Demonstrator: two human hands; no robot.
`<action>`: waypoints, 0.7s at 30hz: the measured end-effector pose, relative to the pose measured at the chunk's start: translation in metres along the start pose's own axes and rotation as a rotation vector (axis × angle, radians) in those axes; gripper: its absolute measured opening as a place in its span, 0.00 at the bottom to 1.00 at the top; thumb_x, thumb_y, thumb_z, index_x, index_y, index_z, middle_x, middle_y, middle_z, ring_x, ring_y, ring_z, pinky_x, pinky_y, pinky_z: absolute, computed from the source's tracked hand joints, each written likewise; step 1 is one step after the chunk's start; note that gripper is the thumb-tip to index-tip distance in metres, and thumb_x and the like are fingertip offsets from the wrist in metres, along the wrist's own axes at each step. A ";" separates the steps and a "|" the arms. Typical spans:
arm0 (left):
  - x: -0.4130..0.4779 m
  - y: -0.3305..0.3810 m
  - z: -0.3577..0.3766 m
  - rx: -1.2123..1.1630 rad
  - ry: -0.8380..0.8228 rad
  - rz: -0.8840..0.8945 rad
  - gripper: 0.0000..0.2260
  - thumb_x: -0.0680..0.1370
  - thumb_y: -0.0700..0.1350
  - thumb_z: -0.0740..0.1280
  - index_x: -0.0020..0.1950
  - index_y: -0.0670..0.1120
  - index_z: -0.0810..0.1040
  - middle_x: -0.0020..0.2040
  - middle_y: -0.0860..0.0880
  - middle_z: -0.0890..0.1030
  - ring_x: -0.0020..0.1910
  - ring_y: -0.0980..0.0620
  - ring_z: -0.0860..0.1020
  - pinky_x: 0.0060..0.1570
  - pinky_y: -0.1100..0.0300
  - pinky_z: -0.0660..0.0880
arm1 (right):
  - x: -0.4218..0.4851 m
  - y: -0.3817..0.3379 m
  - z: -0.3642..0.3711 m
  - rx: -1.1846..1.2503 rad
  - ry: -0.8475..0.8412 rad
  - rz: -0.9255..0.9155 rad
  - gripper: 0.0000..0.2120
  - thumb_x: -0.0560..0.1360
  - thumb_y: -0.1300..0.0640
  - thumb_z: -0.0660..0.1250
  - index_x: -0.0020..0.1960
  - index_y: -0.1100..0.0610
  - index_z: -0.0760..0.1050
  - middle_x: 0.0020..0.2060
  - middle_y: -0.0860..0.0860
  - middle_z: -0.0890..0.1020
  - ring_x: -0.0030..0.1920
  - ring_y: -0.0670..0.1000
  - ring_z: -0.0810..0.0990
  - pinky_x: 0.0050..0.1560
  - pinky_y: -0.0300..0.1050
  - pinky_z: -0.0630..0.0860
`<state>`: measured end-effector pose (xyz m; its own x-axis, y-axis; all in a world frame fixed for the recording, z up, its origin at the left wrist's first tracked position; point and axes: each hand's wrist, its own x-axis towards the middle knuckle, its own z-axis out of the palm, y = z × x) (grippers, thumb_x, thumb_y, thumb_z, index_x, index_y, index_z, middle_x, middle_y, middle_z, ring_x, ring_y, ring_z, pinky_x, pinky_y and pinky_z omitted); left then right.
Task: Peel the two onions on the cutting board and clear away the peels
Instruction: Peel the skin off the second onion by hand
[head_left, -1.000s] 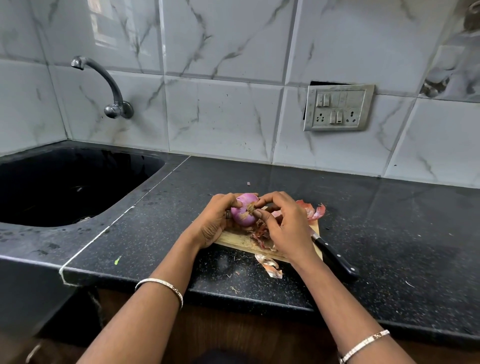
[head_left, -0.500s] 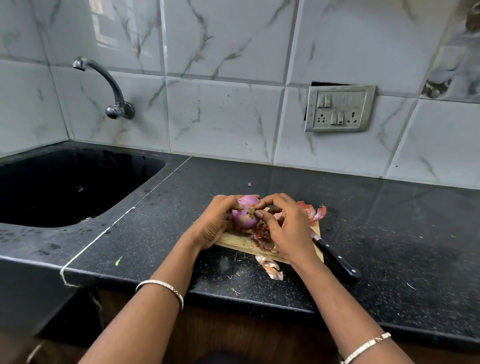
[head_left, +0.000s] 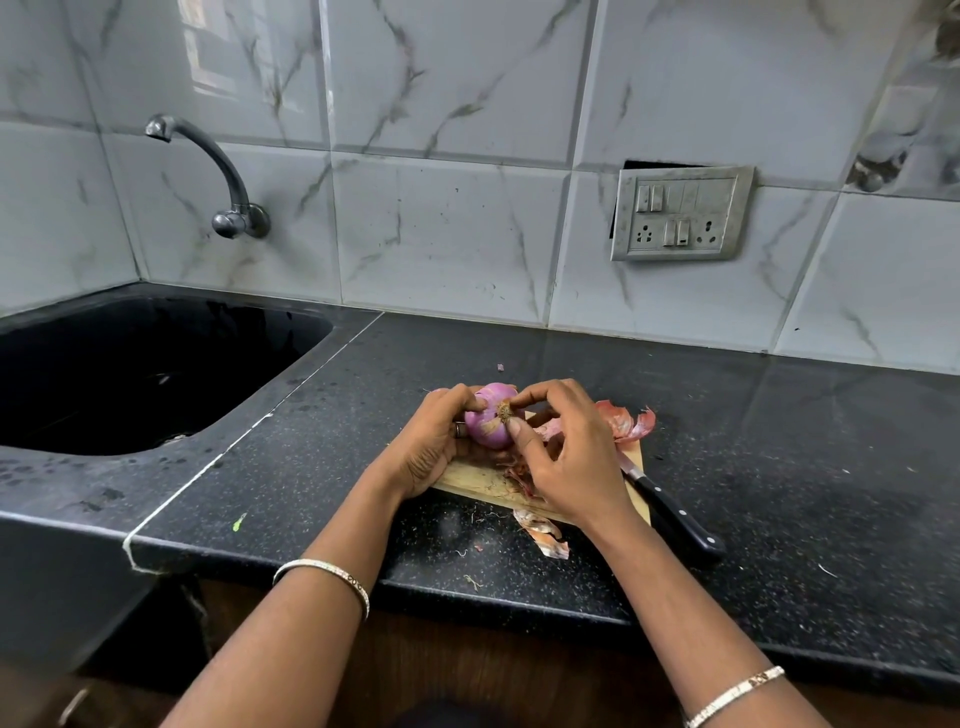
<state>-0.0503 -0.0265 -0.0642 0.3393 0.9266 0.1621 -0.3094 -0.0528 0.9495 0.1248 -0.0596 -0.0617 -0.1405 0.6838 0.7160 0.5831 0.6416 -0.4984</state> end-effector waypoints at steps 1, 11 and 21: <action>0.000 0.000 0.000 0.005 -0.002 0.003 0.26 0.66 0.51 0.67 0.59 0.36 0.83 0.55 0.32 0.83 0.50 0.40 0.83 0.51 0.43 0.83 | 0.000 0.000 0.000 0.001 0.010 -0.008 0.08 0.76 0.54 0.73 0.54 0.51 0.78 0.51 0.43 0.77 0.50 0.41 0.78 0.49 0.35 0.74; -0.002 0.000 0.000 0.056 -0.011 0.028 0.21 0.66 0.50 0.70 0.57 0.43 0.85 0.55 0.33 0.84 0.49 0.41 0.84 0.55 0.40 0.82 | 0.004 0.004 0.001 0.169 0.039 0.163 0.08 0.73 0.61 0.75 0.50 0.52 0.80 0.46 0.43 0.84 0.48 0.41 0.83 0.45 0.40 0.80; -0.005 0.004 0.002 0.046 -0.024 0.034 0.13 0.75 0.46 0.68 0.57 0.45 0.86 0.53 0.38 0.85 0.48 0.47 0.84 0.50 0.52 0.83 | 0.001 0.001 0.001 0.211 0.038 0.167 0.14 0.70 0.53 0.80 0.52 0.53 0.79 0.45 0.46 0.84 0.44 0.44 0.85 0.40 0.39 0.82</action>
<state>-0.0516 -0.0323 -0.0612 0.3505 0.9148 0.2008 -0.2803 -0.1021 0.9545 0.1250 -0.0580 -0.0620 -0.0238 0.7756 0.6308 0.4152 0.5817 -0.6995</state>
